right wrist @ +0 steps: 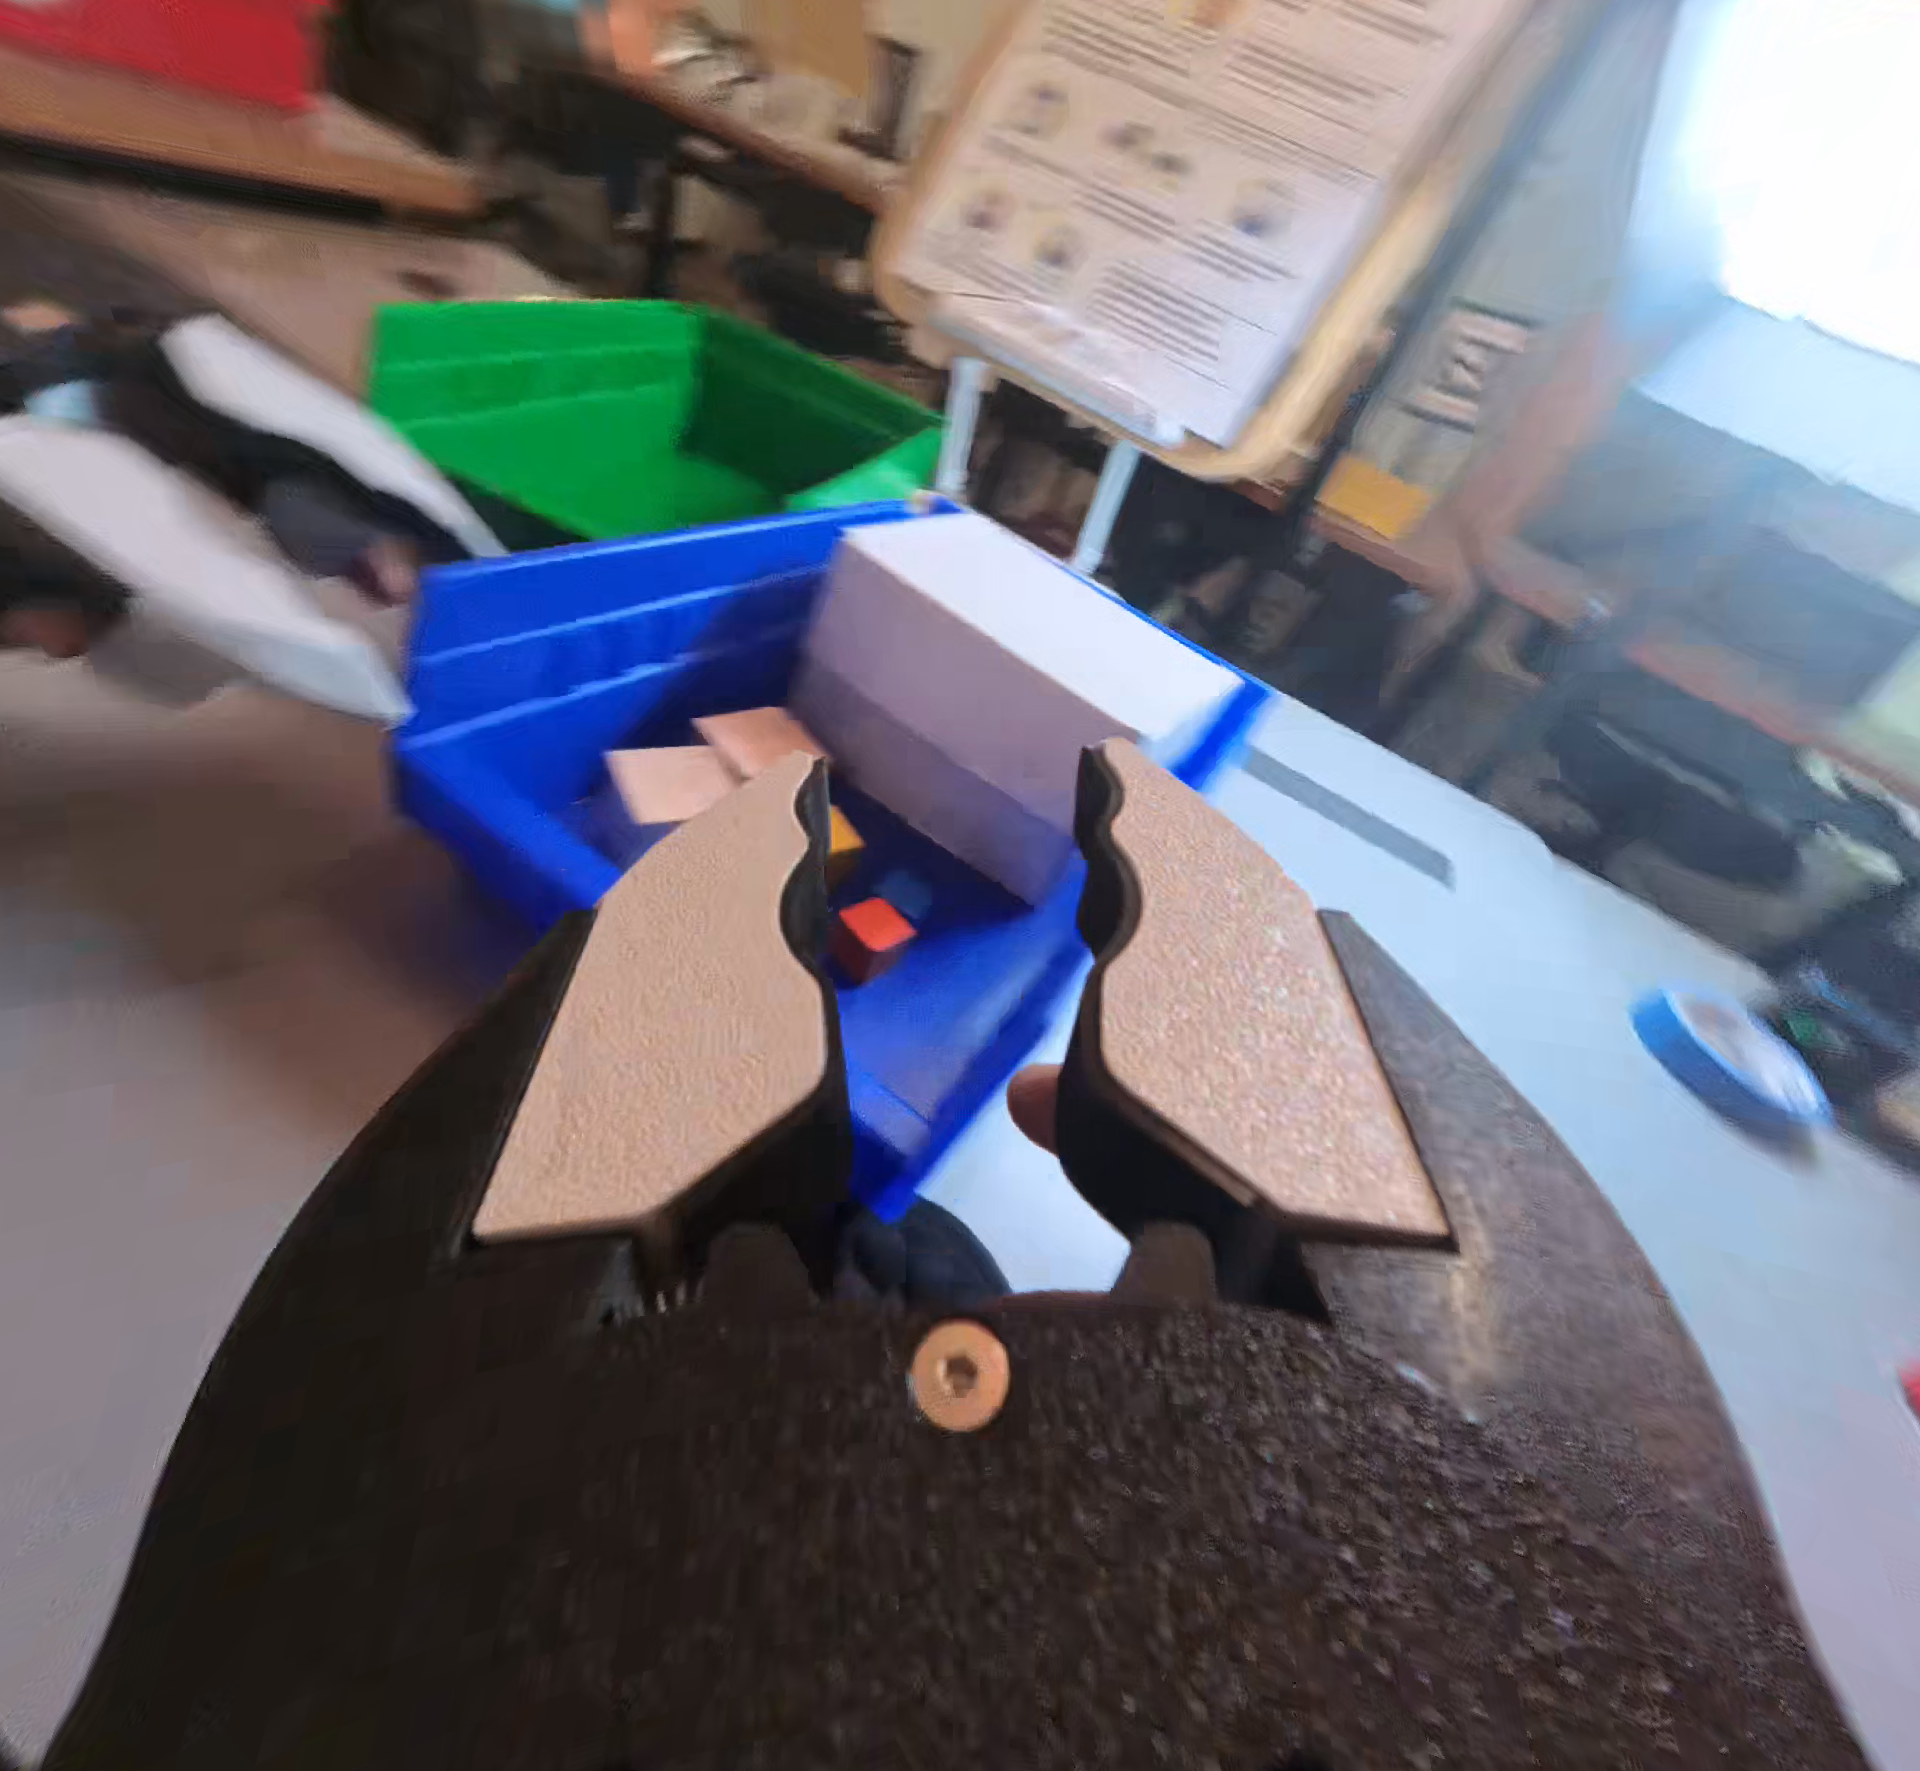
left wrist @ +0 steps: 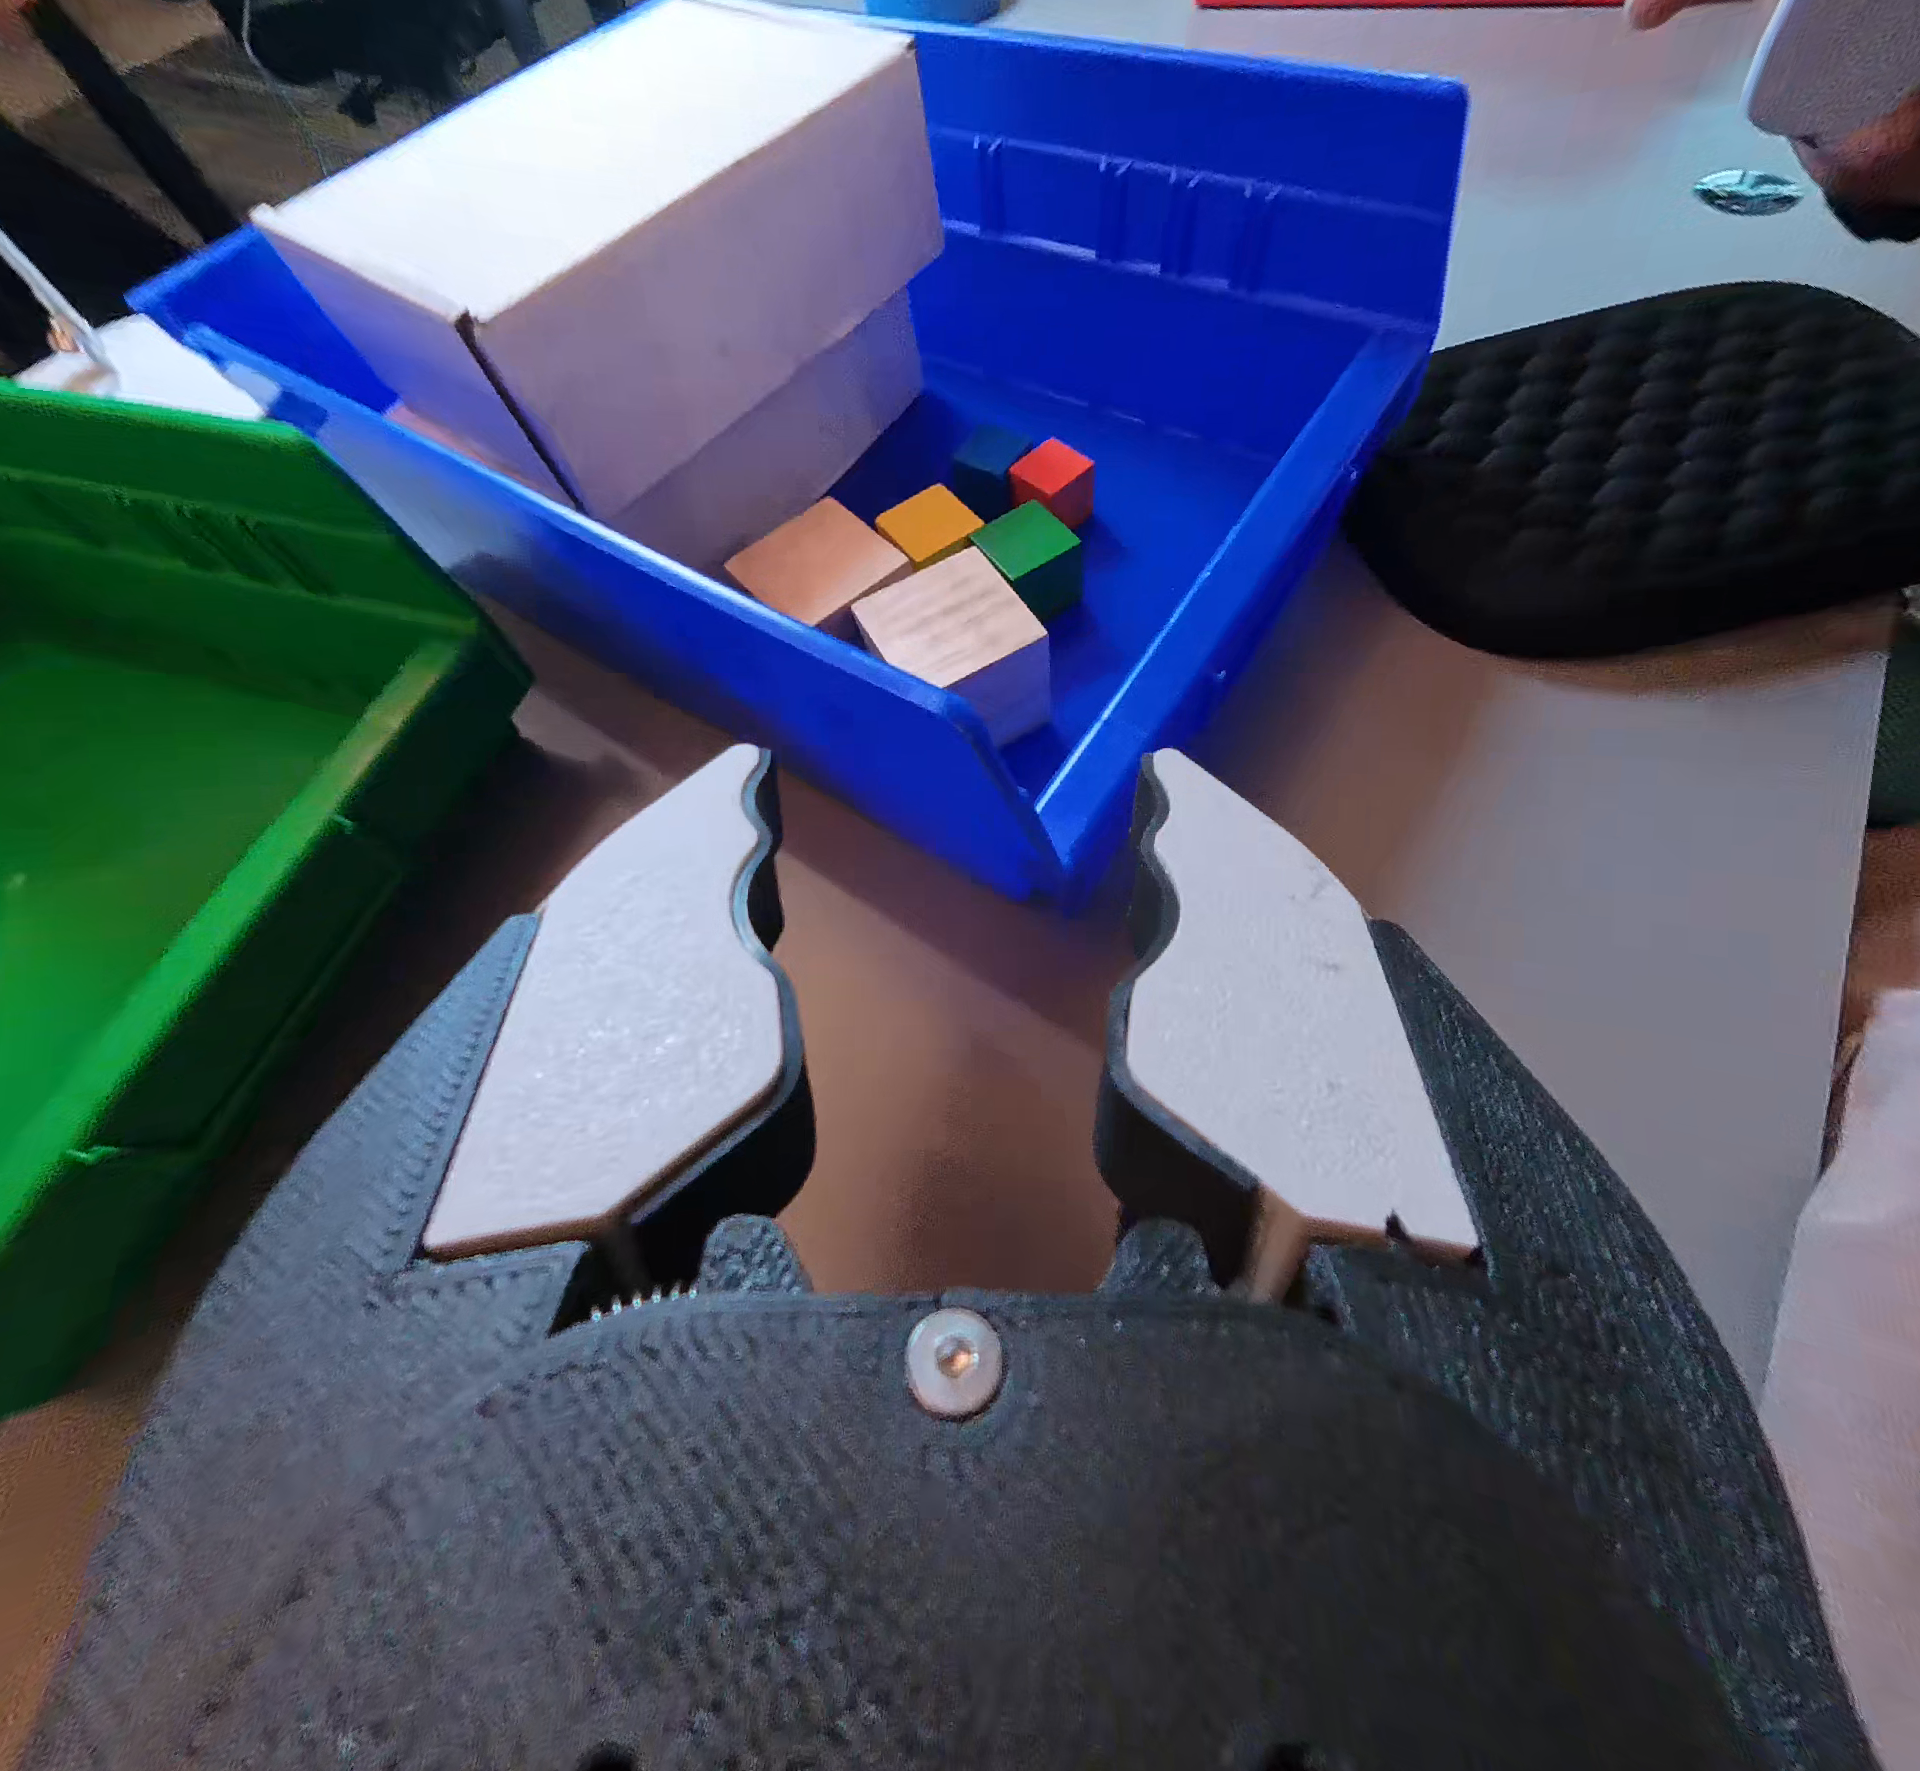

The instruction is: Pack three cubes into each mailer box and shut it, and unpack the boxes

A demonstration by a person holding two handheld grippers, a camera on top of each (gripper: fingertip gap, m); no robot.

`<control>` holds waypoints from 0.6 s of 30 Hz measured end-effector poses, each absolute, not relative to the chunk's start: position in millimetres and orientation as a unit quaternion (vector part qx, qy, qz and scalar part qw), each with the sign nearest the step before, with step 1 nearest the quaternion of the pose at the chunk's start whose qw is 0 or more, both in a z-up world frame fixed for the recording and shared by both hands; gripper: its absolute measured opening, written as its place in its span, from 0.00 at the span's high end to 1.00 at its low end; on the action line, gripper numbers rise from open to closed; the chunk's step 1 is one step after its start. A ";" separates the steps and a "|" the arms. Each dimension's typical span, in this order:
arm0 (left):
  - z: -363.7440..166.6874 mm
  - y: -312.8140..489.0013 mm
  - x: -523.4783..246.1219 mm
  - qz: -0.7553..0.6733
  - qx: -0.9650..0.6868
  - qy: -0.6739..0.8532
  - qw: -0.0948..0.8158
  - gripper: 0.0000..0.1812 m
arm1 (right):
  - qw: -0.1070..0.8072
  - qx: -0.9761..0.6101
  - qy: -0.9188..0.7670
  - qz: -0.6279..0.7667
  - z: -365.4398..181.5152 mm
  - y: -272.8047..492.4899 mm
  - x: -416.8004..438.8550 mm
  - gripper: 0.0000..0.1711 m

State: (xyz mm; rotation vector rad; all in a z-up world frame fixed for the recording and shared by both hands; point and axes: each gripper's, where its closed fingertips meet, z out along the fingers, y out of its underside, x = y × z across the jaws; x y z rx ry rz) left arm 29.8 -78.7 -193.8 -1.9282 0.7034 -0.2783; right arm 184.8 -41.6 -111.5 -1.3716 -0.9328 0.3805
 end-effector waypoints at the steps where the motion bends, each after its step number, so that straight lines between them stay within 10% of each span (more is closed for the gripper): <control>1: -197.3 -77.7 31.8 -0.123 -0.809 0.276 0.505 0.64 | 0.664 -0.628 -0.371 0.162 -116.8 -27.0 201.5 0.73; 6: -200.2 -59.2 27.5 -0.115 -0.823 0.167 0.531 0.75 | 0.573 -0.721 -0.343 0.184 -178.2 -6.1 209.0 0.67; 12: -202.6 -47.0 32.8 -0.107 -0.811 0.171 0.550 0.84 | 0.563 -0.744 -0.340 0.121 -192.9 14.8 202.1 0.93; 18: -186.2 -50.2 33.3 -0.067 -0.788 0.194 0.580 0.89 | 0.622 -0.701 -0.346 0.036 -177.9 3.8 208.2 0.96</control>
